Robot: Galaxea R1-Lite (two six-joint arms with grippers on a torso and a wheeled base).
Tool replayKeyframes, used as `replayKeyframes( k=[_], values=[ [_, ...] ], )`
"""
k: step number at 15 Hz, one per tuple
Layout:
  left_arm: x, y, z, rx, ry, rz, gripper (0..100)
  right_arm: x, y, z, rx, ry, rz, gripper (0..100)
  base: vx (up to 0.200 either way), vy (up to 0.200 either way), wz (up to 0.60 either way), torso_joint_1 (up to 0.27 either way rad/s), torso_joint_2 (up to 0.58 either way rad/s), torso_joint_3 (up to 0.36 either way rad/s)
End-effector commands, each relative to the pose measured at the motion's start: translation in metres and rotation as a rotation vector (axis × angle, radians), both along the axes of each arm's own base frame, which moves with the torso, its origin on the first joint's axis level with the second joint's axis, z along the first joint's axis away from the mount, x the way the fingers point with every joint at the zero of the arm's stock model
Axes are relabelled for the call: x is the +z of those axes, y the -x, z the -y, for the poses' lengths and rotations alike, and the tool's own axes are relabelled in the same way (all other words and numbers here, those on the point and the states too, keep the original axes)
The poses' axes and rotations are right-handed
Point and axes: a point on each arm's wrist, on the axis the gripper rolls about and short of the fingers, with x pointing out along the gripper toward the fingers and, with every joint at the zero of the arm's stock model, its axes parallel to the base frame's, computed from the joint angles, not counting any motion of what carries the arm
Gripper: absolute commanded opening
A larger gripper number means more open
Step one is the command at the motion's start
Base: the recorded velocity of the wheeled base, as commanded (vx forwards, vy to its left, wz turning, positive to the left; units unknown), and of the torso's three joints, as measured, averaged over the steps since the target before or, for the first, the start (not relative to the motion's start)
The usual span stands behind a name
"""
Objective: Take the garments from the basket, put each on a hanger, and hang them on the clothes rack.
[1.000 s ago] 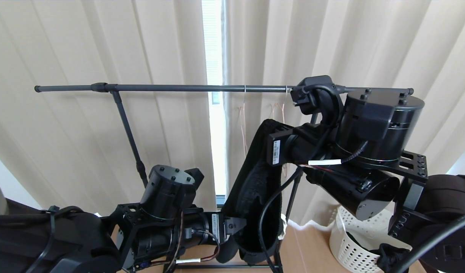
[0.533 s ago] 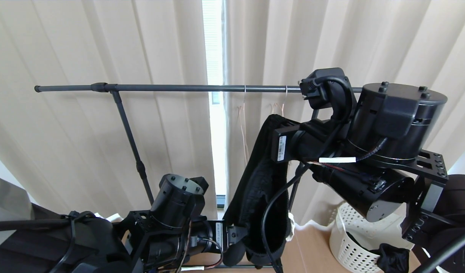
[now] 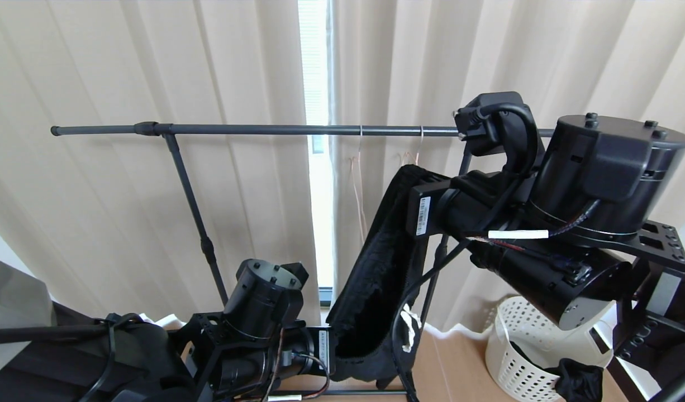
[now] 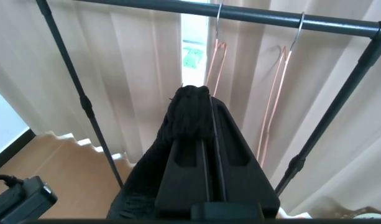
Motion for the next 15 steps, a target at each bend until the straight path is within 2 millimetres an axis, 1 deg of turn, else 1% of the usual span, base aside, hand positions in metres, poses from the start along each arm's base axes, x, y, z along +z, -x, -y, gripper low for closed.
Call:
replayKeyframes(
  k=[1, 3, 4, 7, 8, 9, 12, 14, 15],
  values=[
    [0.0, 0.0, -0.001, 0.002, 0.0, 0.0, 0, 0.005, 0.003, 0.004, -0.002, -0.009, 0.009, 0, 0.0, 0.0, 0.0, 0.0, 0.0, 0.0],
    [0.001, 0.0, -0.003, 0.003, -0.004, 0.004, 0, 0.006, 0.004, 0.006, -0.006, -0.006, 0.01, 0, 0.0, 0.0, 0.0, 0.0, 0.0, 0.0],
    [0.008, -0.001, -0.009, 0.001, -0.007, 0.034, 0, 0.014, 0.005, 0.014, -0.021, 0.005, 0.03, 0, 0.0, 0.0, 0.0, 0.0, 0.0, 0.0],
    [0.035, -0.007, -0.038, 0.034, -0.011, 0.148, 0, 0.012, 0.004, 0.036, -0.07, 0.111, -0.003, 0, 0.0, 0.0, 0.0, 0.0, 0.0, 0.0],
    [0.037, -0.007, -0.04, 0.036, -0.013, 0.156, 0, 0.011, 0.004, 0.037, -0.073, 0.121, -0.01, 0, 0.0, 0.0, 0.0, 0.0, 0.0, 0.0],
    [0.055, -0.005, -0.057, 0.054, -0.045, 0.185, 0, 0.003, 0.002, 0.041, -0.082, 0.186, -0.061, 0, 0.0, 0.0, 0.0, 0.0, 0.0, 0.0],
    [0.085, -0.004, -0.077, 0.099, -0.071, 0.197, 0, -0.008, 0.0, 0.041, -0.081, 0.258, -0.129, 0, 0.0, 0.0, 0.0, 0.0, 0.0, 0.0],
    [0.098, -0.002, -0.086, 0.124, -0.079, 0.19, 0, -0.018, 0.0, 0.041, -0.078, 0.316, -0.183, 0, 0.0, 0.0, 0.0, 0.0, 0.0, 0.0],
    [0.099, -0.001, -0.087, 0.124, -0.079, 0.19, 0, -0.02, 0.0, 0.04, -0.076, 0.33, -0.197, 0, 0.0, 0.0, 0.0, 0.0, 0.0, 0.0]
  ],
)
